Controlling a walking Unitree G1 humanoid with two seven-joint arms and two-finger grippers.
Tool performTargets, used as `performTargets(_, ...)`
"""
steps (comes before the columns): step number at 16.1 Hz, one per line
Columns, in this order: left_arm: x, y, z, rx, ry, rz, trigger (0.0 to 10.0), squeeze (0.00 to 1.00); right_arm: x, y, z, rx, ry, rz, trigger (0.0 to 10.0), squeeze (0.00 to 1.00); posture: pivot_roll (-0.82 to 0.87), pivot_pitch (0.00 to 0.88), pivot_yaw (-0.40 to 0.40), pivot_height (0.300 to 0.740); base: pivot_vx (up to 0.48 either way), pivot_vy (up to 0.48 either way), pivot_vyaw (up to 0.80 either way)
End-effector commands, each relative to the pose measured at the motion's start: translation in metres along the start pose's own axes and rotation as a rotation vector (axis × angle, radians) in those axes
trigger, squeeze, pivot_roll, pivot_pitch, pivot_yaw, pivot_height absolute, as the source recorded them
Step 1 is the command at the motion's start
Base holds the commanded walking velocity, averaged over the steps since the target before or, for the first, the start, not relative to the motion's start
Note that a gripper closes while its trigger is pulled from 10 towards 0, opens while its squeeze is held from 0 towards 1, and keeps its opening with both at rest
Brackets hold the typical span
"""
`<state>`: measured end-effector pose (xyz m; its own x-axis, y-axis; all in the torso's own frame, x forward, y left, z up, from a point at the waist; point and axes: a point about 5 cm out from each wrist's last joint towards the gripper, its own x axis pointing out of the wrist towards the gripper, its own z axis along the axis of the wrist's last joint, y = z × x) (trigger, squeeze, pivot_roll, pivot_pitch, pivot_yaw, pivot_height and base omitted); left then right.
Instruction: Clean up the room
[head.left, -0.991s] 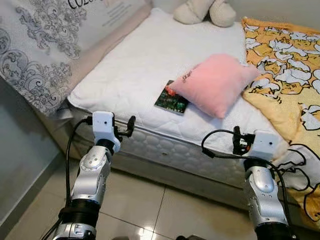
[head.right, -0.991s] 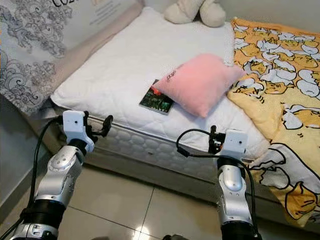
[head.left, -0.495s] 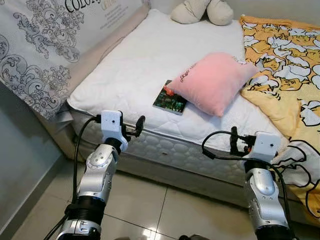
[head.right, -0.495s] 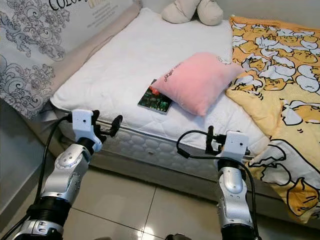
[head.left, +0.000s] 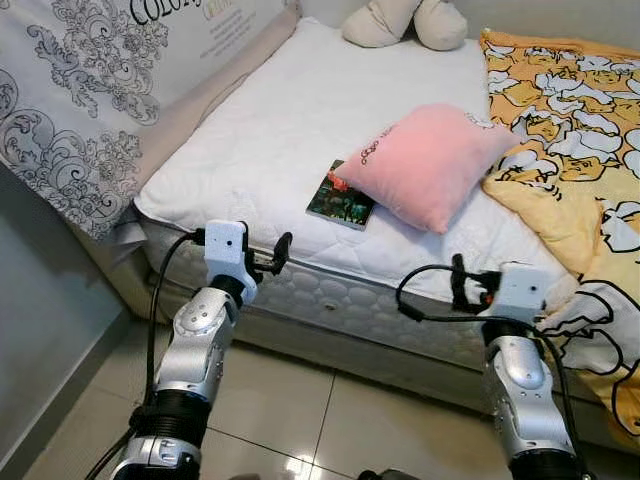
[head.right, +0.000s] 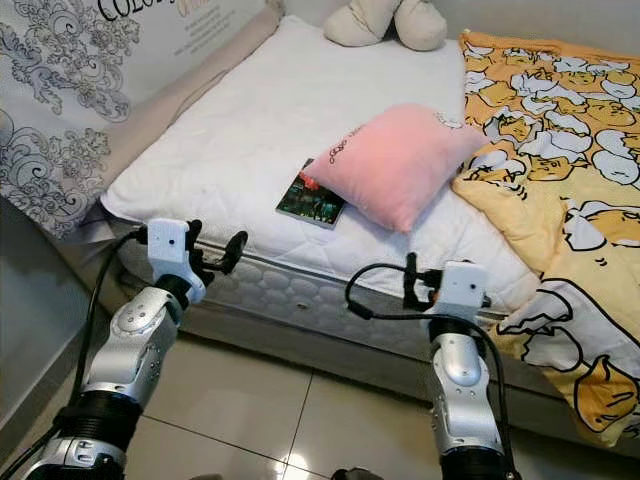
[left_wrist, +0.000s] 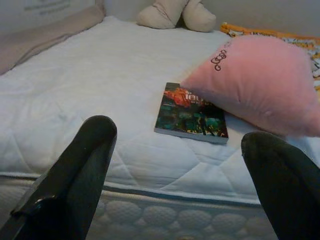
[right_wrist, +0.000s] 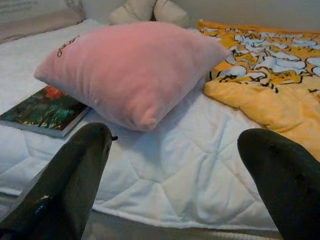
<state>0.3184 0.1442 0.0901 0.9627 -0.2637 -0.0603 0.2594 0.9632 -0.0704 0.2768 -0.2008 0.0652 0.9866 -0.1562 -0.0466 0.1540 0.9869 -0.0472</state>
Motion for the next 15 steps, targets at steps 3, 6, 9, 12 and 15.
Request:
performTargets(3, 0.0059, -0.0029, 0.0110, 0.011, -0.049, -0.029, 10.0, 0.00, 0.0034, 0.0004, 0.0051, -0.017, -0.021, -0.001, 10.0, 0.93, 0.02, 0.000, 0.021, 0.728, 0.324, 0.355, -0.74)
performTargets(6, 0.0069, -0.0047, 0.0107, 0.001, -0.051, -0.032, 10.0, 0.00, 0.0042, -0.0030, 0.0042, -0.020, -0.014, -0.026, 10.0, 0.92, 0.02, 0.000, 0.027, 0.728, 0.324, 0.355, -0.43)
performTargets(9, 0.0090, -0.0020, 0.0110, 0.019, -0.049, 0.000, 10.0, 0.00, 0.0055, -0.0033, 0.0056, -0.037, -0.016, -0.025, 10.0, 0.93, 0.01, 0.000, 0.029, 0.728, 0.385, 0.211, 0.00)
performTargets(12, 0.0095, -0.0043, 0.0117, 0.034, -0.050, -0.019, 10.0, 0.00, 0.0056, -0.0041, 0.0062, -0.042, -0.018, -0.032, 10.0, 0.94, 0.01, 0.000, 0.029, 0.728, 0.453, 0.000, 0.00)
performTargets(15, 0.0099, -0.0061, 0.0117, 0.046, -0.051, -0.031, 10.0, 0.00, 0.0054, -0.0043, 0.0047, -0.059, -0.004, -0.034, 10.0, 0.97, 0.01, 0.000, 0.026, 0.728, 0.480, 0.000, -0.26)
